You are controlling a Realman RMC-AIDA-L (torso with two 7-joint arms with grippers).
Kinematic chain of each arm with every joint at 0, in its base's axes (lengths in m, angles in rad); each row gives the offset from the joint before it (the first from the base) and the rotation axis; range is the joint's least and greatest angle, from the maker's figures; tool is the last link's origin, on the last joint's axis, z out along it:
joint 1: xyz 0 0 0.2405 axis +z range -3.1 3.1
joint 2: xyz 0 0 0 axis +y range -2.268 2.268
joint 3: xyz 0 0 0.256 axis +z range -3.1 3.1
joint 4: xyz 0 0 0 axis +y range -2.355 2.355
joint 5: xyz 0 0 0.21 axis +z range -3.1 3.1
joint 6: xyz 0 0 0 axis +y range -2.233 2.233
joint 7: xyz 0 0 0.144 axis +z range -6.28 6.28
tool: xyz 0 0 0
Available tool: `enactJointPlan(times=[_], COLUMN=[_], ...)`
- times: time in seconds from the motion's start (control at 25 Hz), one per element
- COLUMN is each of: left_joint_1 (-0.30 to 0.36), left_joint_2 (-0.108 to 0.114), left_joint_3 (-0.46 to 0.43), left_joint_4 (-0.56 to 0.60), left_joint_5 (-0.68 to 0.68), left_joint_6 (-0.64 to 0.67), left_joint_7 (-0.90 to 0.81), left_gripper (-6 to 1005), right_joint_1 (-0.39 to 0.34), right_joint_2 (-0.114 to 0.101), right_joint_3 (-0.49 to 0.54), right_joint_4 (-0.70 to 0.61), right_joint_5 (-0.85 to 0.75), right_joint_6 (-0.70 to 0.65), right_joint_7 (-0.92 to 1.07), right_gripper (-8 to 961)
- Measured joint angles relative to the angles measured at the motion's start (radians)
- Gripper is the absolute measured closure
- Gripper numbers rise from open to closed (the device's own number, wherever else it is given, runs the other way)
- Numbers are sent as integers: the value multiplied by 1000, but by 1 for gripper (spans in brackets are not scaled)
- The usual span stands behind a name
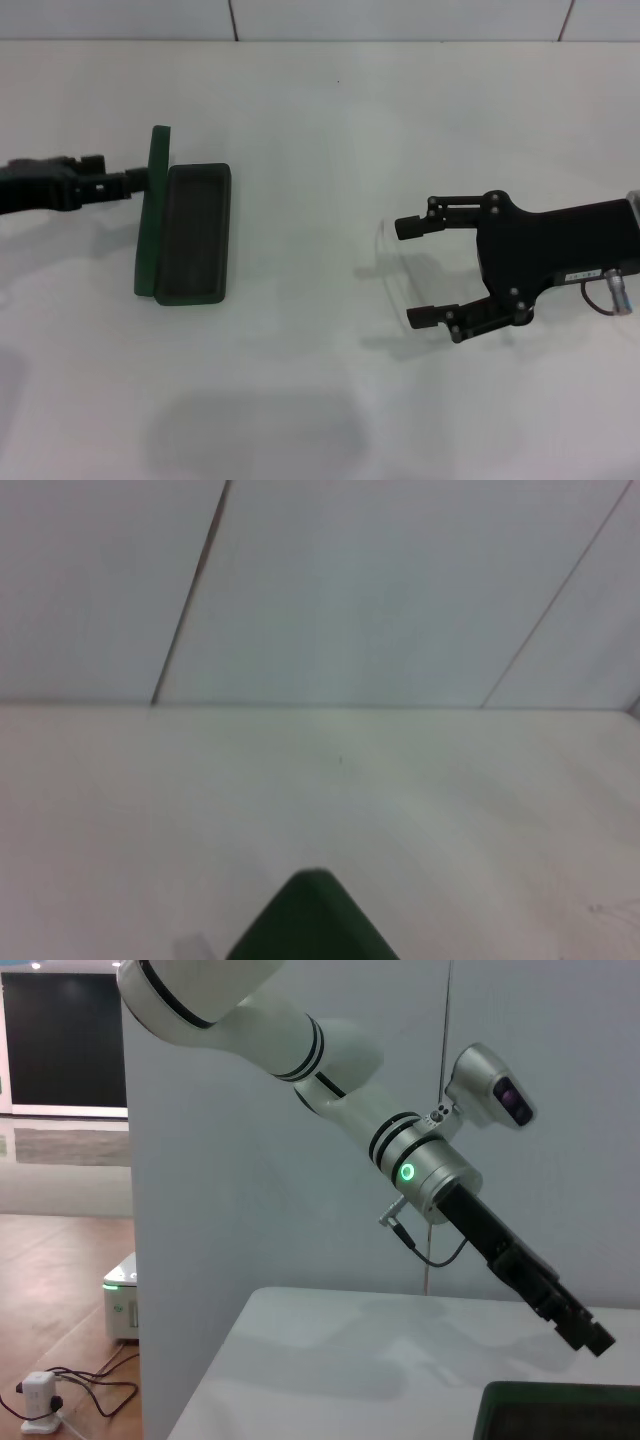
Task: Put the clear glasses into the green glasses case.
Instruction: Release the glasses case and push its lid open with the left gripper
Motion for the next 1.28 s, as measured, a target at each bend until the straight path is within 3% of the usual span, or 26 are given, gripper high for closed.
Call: enactJointPlan(times=[0.44, 0.64, 1.28], left_joint_1=[-54, -92, -96], left_joint_2=[3, -3, 4], left_joint_3=[2, 1, 1], left_joint_4=[68, 96, 111], left_joint_5=[90, 184, 204], left_joint_6=[-23, -162, -198], left_joint_7=[-82, -130, -136], left_gripper=[191, 198, 220], right_joint_1=[3, 7, 3], right_joint_2=[2, 5, 3], right_joint_3=[0, 0, 0], right_joint_4=[-18, -19, -40], right_joint_5=[-19, -24, -26], right_joint_6=[19, 20, 30], right_joint_7=[-1, -1, -1], right_gripper=[96, 96, 96])
